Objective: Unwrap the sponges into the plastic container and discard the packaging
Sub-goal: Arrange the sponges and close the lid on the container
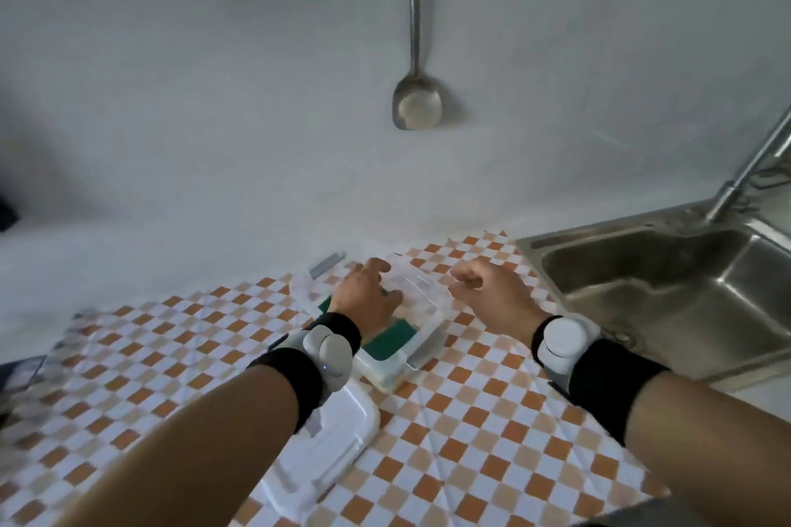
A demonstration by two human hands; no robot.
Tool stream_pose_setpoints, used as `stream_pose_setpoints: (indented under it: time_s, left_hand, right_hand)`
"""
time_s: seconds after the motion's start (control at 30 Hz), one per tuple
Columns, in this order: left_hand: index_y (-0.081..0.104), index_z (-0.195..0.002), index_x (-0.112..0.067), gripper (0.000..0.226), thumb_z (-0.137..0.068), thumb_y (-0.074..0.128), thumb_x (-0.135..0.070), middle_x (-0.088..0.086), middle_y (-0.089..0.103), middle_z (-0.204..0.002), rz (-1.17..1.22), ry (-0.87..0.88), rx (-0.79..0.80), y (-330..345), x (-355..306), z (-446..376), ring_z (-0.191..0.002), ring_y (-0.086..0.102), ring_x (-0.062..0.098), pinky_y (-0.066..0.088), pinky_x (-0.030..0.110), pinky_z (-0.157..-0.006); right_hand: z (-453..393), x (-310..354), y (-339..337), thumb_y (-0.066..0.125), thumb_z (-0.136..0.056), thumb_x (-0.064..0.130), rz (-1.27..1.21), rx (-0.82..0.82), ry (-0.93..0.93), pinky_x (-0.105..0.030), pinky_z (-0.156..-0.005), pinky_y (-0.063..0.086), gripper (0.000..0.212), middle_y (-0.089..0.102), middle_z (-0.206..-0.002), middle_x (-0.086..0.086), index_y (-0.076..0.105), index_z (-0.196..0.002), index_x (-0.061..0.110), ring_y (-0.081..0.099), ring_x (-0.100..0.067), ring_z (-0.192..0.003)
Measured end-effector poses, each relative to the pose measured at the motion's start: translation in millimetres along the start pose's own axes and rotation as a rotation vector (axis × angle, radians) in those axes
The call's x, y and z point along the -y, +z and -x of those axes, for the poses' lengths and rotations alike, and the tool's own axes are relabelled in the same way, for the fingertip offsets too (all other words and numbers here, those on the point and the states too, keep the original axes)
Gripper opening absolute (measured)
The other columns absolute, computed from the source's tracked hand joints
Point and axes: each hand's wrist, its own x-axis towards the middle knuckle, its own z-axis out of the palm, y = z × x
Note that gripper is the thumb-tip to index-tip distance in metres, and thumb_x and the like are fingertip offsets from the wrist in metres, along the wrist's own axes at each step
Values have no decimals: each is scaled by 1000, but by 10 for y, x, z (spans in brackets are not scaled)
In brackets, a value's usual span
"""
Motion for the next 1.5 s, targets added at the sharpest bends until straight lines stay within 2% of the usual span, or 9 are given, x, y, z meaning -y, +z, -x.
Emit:
stream_pose_setpoints:
  time_s: [0.27, 0.43, 0.57, 0.67, 0.73, 0.97, 1.13, 1.4, 1.5]
  left_hand:
    - [54, -142, -16, 50, -97, 67, -34, 14, 59, -135, -30, -279, -119, -154, 453, -99, -107, 59, 26, 47, 32, -86]
    - [52, -146, -16, 56, -94, 67, -30, 16, 49, -146, -113, -396, -132, -87, 605, -66, -131, 50, 36, 46, 43, -108]
    - [48, -150, -17, 61, -94, 68, -32, 14, 45, -151, -181, -422, -120, -139, 676, -148, -136, 46, 35, 42, 42, -110]
    - [47, -151, -16, 64, -94, 70, -34, 16, 45, -151, -211, -435, -105, -206, 721, -287, -136, 47, 37, 42, 43, -112]
    - [46, -151, -16, 65, -93, 70, -34, 16, 45, -150, -211, -433, -103, -246, 725, -392, -135, 47, 38, 43, 44, -112]
    - [46, -151, -17, 63, -95, 67, -37, 16, 49, -148, -180, -392, -102, -219, 697, -672, -135, 47, 36, 43, 43, -109]
    - [48, -150, -16, 57, -101, 59, -42, 18, 50, -148, -115, -389, -87, -66, 737, -736, -128, 56, 38, 46, 46, -108]
    - [53, -145, -15, 52, -103, 51, -46, 17, 58, -142, -57, -445, -105, -23, 962, -540, -127, 56, 35, 46, 44, -104]
    - [52, -145, -14, 52, -102, 55, -43, 16, 59, -142, -80, -484, -53, 31, 1103, -374, -126, 57, 34, 47, 43, -101]
  right_hand:
    - [-755, -25, 229, 63, -94, 34, 37, 173, -80, -27, -94, 51, 31, 68, -119, 9, 65, -123, 22, 63, -10, -108]
    - [-1083, -49, 362, 63, -94, 30, 101, 245, -88, -27, -89, 50, 32, 66, -123, 4, 61, -124, 21, 62, -14, -108]
    - [-1214, -140, 439, 66, -91, 22, 181, 358, -81, -31, -90, 52, 46, 63, -130, -1, 54, -136, 18, 62, -20, -110]
    - [-1281, -166, 505, 62, -89, 20, 262, 398, -136, -39, -88, 56, 41, 67, -116, -3, 57, -130, 14, 65, -25, -100]
    - [-1365, -173, 533, 58, -88, 21, 308, 406, -174, -40, -82, 57, 37, 68, -109, -3, 59, -124, 14, 65, -25, -93]
    - [-1825, -208, 289, 46, -98, 15, 398, 428, -189, -27, -86, 42, 42, 61, -136, 0, 56, -135, 31, 58, -25, -120]
    - [-2066, -281, 217, 44, -94, 11, 403, 441, -171, -29, -81, 45, 40, 66, -125, -3, 61, -126, 30, 58, -22, -101]
    - [-1972, -229, 393, 44, -97, 12, 529, 375, -229, -30, -82, 46, 49, 62, -136, 0, 52, -140, 35, 62, -28, -116]
    - [-1915, -195, 431, 43, -96, 15, 638, 316, -293, -38, -91, 50, 56, 65, -131, -5, 42, -147, 35, 63, -32, -112]
